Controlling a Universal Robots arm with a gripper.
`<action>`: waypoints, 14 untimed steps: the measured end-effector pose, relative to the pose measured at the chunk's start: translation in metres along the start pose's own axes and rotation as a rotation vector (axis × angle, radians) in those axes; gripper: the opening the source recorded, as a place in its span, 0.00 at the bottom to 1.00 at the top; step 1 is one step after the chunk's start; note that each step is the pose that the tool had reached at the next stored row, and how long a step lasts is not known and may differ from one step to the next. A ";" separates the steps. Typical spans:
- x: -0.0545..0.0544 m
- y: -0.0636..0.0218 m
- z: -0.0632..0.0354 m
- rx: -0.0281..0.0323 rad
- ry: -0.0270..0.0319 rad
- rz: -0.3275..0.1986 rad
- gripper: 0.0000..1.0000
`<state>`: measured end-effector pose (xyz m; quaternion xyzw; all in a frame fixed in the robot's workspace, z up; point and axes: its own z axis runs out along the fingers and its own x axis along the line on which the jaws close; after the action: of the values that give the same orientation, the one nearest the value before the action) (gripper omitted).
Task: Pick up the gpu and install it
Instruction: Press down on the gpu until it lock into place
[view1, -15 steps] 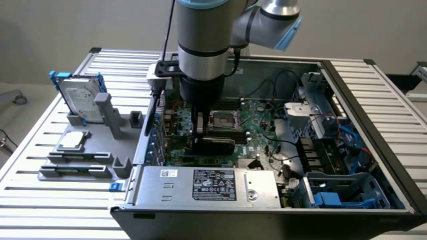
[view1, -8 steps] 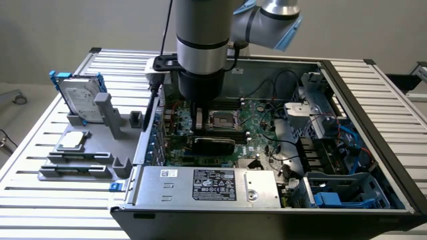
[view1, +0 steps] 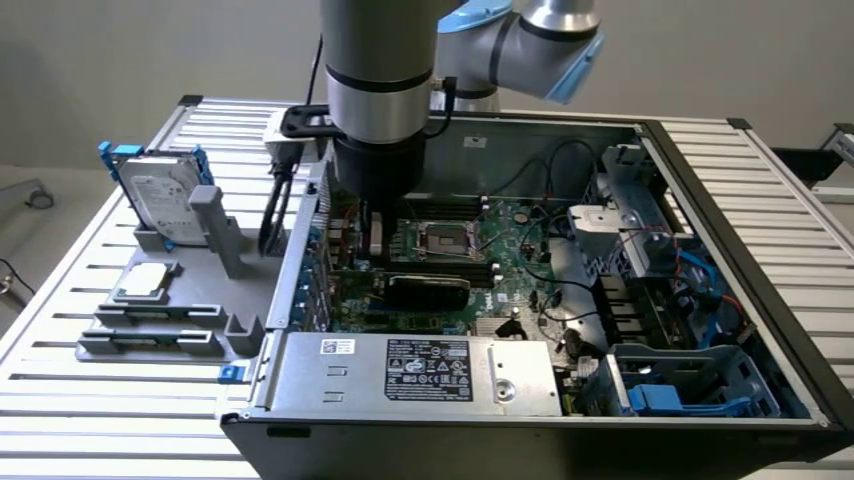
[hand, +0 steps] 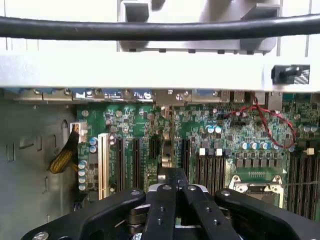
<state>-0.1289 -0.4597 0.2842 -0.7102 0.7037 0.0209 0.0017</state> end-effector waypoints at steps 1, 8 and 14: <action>0.000 0.0035 -0.0002 0.0000 0.0000 0.000 0.11; 0.001 0.0161 -0.0020 -0.0023 0.0001 0.000 0.11; 0.002 0.0178 -0.0034 -0.0089 0.0068 0.001 0.11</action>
<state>-0.1467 -0.4621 0.2880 -0.7101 0.7038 0.0217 -0.0039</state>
